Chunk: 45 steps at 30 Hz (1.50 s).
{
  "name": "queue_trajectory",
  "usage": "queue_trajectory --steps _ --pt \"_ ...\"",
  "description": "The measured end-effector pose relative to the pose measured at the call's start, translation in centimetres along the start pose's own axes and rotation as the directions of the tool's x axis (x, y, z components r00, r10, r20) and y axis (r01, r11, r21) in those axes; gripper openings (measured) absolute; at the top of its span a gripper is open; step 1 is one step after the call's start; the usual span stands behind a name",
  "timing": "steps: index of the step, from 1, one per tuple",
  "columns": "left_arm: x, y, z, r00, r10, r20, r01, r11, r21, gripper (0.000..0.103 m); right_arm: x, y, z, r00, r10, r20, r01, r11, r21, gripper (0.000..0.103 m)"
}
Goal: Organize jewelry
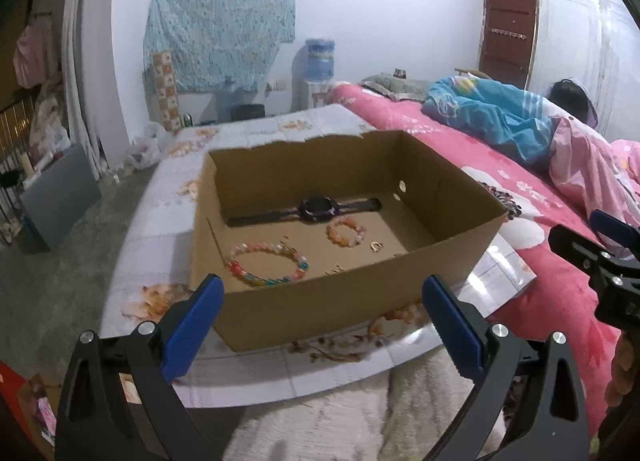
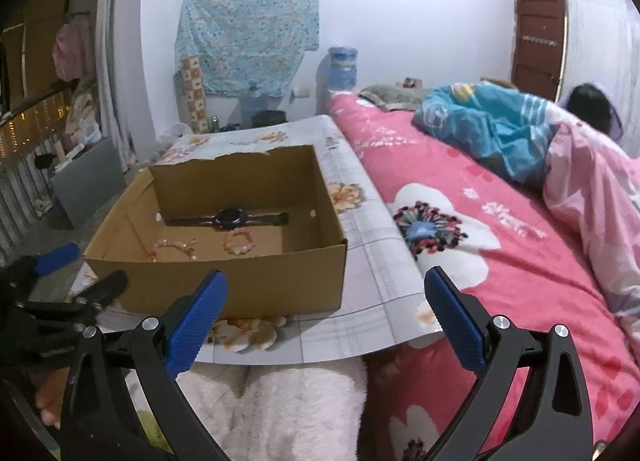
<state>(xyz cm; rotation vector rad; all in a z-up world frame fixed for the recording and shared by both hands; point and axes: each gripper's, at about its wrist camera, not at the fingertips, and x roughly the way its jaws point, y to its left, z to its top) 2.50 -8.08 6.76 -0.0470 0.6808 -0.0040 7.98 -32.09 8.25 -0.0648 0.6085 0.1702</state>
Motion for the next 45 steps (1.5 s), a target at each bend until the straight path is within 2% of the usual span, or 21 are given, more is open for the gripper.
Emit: queue_trajectory --steps 3,8,15,30,45 --pt "0.4 -0.6 -0.1 1.0 0.01 -0.019 -0.01 1.0 -0.013 0.097 0.9 0.0 -0.1 0.998 -0.009 -0.055 0.008 1.0 -0.021 0.095" --pt "1.3 -0.9 0.0 0.996 0.074 -0.05 -0.077 0.996 -0.044 0.097 3.4 0.9 -1.0 0.984 -0.067 -0.163 0.05 0.993 -0.106 0.095" --pt "2.0 -0.3 0.2 0.987 0.138 -0.079 -0.145 0.986 -0.086 0.098 5.2 1.6 -1.5 0.971 -0.042 -0.236 0.014 0.993 -0.118 0.095" --pt "2.6 0.8 0.7 0.976 0.174 -0.13 -0.194 0.969 -0.155 0.097 6.5 2.9 -1.1 0.958 0.044 -0.283 -0.074 0.993 -0.096 0.095" --pt "3.8 0.8 0.0 0.971 0.13 -0.199 -0.165 0.972 -0.169 0.097 7.0 2.8 -1.2 0.951 0.062 -0.302 -0.086 0.994 -0.067 0.095"
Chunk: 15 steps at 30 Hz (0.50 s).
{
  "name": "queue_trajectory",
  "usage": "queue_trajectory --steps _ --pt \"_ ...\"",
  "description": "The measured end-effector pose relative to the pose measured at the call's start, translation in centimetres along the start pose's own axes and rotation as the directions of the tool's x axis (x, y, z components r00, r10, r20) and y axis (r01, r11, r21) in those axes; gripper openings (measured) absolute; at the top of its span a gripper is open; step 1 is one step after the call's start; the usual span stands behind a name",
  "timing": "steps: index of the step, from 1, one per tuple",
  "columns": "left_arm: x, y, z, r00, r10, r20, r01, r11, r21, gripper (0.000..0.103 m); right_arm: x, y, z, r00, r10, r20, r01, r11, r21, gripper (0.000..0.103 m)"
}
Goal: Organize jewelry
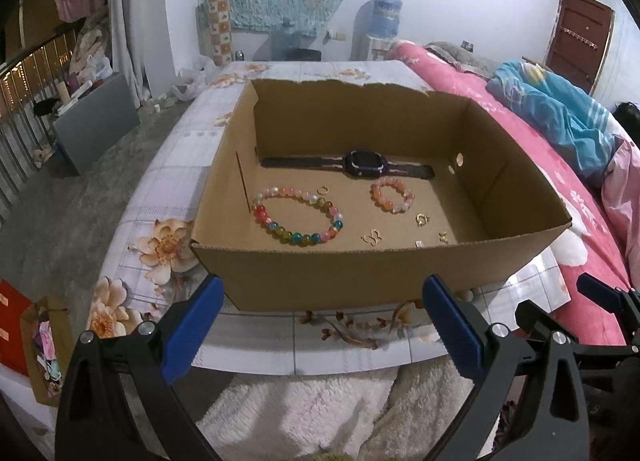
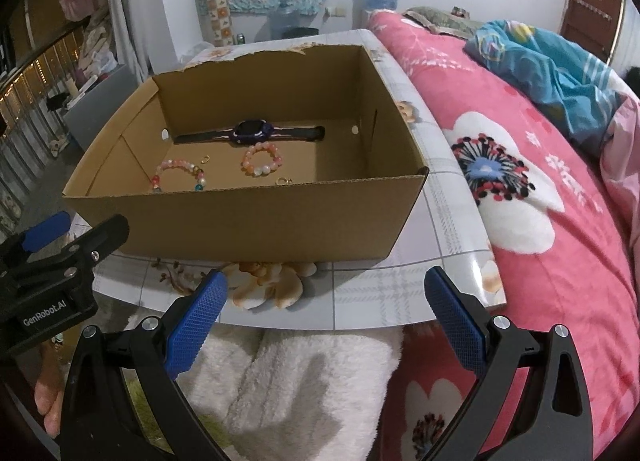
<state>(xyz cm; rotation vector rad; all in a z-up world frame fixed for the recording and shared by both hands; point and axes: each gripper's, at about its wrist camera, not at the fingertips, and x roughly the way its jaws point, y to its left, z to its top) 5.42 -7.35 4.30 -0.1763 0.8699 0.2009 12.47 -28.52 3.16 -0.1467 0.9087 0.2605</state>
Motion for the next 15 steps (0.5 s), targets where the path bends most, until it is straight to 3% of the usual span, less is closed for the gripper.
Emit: queue_trajectory --steps 15 --pt "0.84 0.03 -0.1 0.999 0.001 -0.034 -0.002 1.0 -0.009 0.097 0.6 -0.11 0.19 1.0 0.008 -0.018 -0.008 1.0 0.011 0.095"
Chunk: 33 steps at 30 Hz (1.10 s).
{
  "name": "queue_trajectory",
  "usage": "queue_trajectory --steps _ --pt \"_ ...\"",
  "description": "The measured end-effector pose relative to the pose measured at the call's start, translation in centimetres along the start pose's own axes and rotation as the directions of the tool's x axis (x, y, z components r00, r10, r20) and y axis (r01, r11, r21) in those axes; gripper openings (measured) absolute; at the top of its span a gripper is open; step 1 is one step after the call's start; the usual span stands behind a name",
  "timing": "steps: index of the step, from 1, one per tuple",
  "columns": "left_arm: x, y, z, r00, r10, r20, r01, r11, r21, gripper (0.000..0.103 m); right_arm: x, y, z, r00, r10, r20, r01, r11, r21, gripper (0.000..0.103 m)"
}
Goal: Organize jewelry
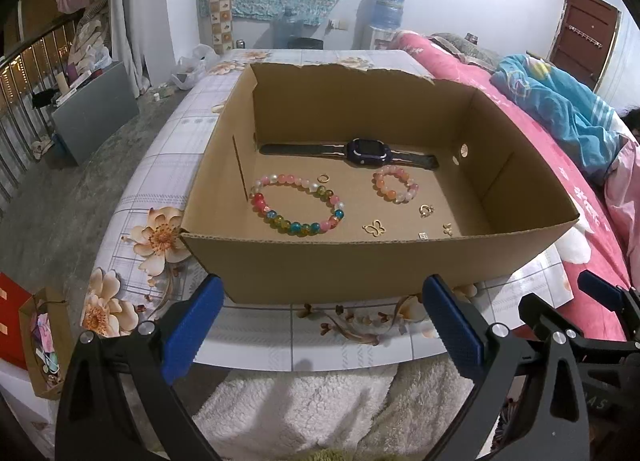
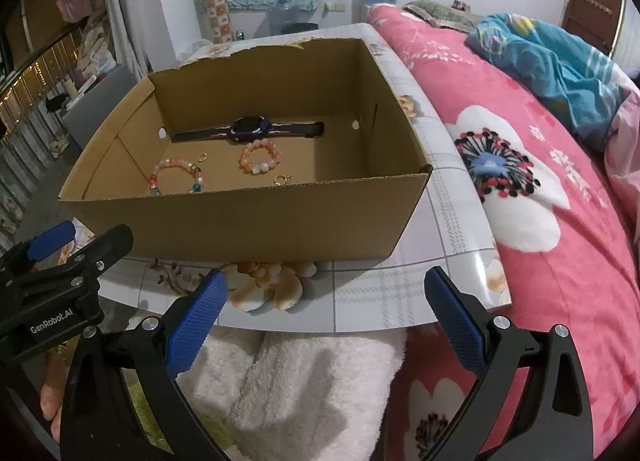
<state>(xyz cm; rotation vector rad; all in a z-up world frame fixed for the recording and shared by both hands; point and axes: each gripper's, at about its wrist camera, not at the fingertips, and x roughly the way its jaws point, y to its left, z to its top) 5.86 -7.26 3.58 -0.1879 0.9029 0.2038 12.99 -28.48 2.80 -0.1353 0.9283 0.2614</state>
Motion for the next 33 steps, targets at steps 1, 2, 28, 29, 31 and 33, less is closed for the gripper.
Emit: queue_trajectory --steps 1,2,28,29,31,33 --pt "0.06 0.0 0.0 1.0 -0.001 -0.001 0.001 1.0 0.0 0.098 0.01 -0.01 0.04 1.0 0.0 0.0 0.0 1.0 -0.001 0.095" --pt "0.09 -0.02 -0.02 1.0 -0.001 -0.002 0.001 1.0 0.0 0.097 0.03 -0.01 0.06 1.0 0.001 0.0 -0.001 1.0 -0.002 0.095" --pt "0.44 -0.09 -0.36 1.0 -0.012 -0.016 0.012 1.0 -0.006 0.097 0.19 0.28 0.34 1.0 0.005 -0.004 -0.005 1.0 -0.009 0.095" --pt "0.43 -0.09 -0.41 1.0 -0.013 -0.016 0.013 1.0 -0.008 0.097 0.2 0.37 0.37 1.0 0.005 -0.004 -0.005 1.0 -0.01 0.095" --pt "0.41 0.05 -0.37 1.0 -0.011 -0.016 0.011 1.0 -0.01 0.097 0.18 0.35 0.36 1.0 0.006 -0.004 -0.006 1.0 -0.009 0.095" --pt "0.36 0.06 -0.37 1.0 -0.012 -0.014 0.012 1.0 -0.011 0.097 0.16 0.33 0.34 1.0 0.005 -0.004 -0.005 1.0 -0.008 0.095"
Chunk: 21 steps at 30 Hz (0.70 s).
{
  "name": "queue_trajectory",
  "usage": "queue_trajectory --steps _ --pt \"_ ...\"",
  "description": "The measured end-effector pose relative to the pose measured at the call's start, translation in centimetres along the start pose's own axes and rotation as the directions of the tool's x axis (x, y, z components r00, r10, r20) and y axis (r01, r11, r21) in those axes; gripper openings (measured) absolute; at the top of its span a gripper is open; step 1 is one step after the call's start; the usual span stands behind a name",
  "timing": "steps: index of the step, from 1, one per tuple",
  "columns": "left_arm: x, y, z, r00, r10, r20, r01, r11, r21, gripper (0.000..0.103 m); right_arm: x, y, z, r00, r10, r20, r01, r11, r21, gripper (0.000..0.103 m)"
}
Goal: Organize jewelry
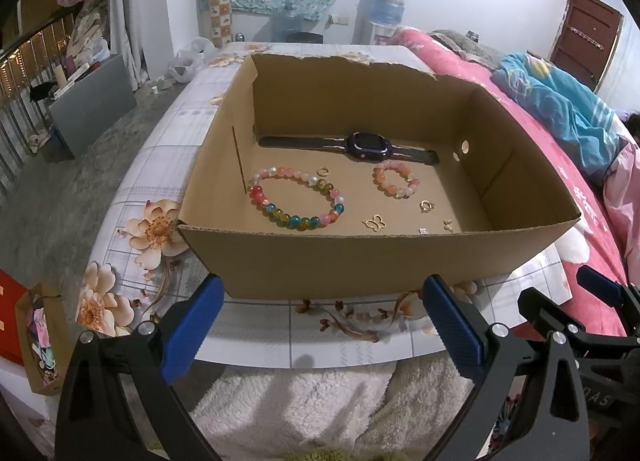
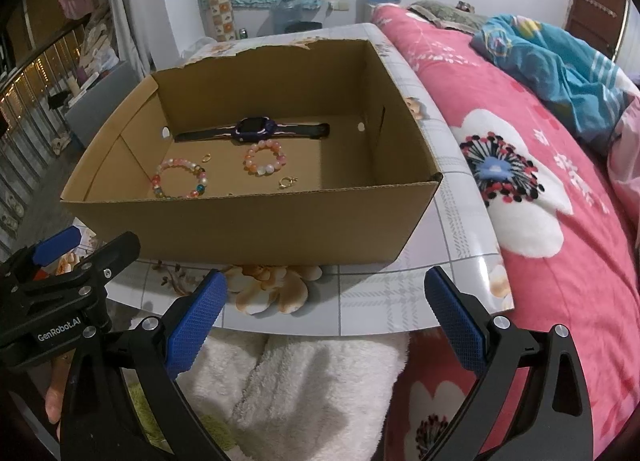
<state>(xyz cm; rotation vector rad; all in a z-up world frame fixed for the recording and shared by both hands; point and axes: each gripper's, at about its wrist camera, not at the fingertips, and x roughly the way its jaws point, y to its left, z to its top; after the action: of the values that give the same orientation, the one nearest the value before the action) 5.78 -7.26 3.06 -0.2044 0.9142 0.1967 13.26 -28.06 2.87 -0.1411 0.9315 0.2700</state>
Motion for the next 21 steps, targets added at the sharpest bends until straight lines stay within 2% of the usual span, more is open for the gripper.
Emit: queue_trajectory --steps 21 --pt "0.04 0.28 0.06 1.0 -0.002 -0.009 0.002 1.0 0.001 0.097 0.05 0.28 0.07 1.0 0.004 -0.001 -0.004 1.0 -0.006 0.095"
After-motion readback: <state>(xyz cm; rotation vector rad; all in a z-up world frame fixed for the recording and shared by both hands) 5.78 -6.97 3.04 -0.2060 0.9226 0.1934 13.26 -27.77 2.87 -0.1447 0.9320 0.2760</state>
